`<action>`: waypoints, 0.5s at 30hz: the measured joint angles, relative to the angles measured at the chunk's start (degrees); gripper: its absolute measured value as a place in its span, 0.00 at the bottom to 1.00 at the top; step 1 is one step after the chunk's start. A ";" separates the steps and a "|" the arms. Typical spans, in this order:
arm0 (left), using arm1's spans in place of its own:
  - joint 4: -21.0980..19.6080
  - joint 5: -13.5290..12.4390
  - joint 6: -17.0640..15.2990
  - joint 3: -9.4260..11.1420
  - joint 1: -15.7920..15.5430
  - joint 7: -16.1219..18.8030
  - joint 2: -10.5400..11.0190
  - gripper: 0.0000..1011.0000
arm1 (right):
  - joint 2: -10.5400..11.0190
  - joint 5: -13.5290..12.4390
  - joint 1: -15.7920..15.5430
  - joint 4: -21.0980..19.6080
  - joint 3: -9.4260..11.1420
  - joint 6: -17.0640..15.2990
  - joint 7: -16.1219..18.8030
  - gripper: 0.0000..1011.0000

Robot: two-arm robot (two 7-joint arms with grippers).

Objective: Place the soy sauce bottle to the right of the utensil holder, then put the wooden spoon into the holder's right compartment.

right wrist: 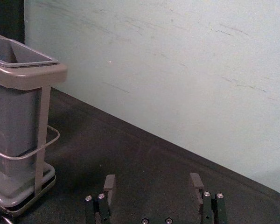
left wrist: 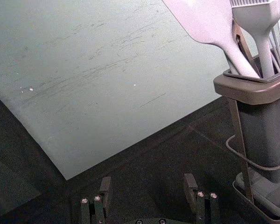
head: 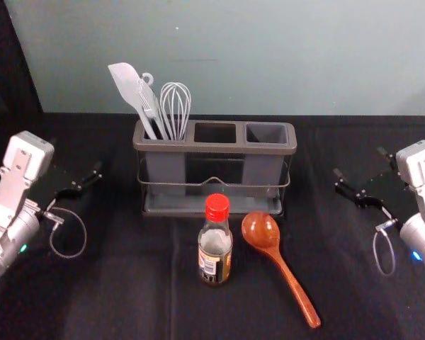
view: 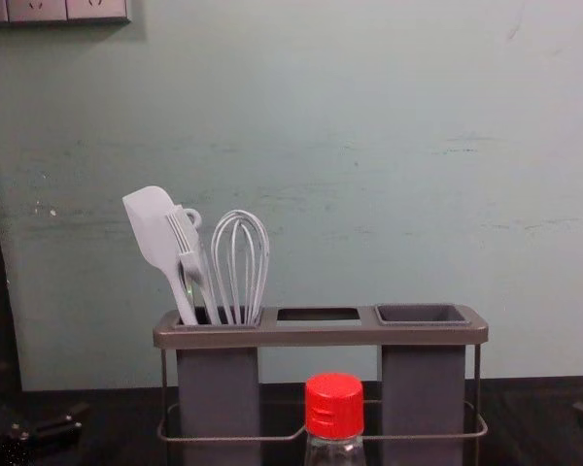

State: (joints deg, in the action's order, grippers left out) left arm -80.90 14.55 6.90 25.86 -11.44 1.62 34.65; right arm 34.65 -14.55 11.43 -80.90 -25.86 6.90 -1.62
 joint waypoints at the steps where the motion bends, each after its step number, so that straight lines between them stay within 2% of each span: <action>1: 0.00 0.00 0.00 0.00 0.00 0.00 0.00 0.99 | 0.00 0.00 0.00 0.00 0.00 0.00 0.00 0.99; 15: 0.00 0.00 0.00 0.00 0.00 0.00 0.00 0.99 | 0.00 0.00 0.00 0.00 0.00 0.00 0.00 0.99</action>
State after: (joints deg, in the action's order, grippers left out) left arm -80.90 14.55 6.90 25.86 -11.44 1.62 34.64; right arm 34.65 -14.55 11.43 -80.90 -25.86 6.90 -1.62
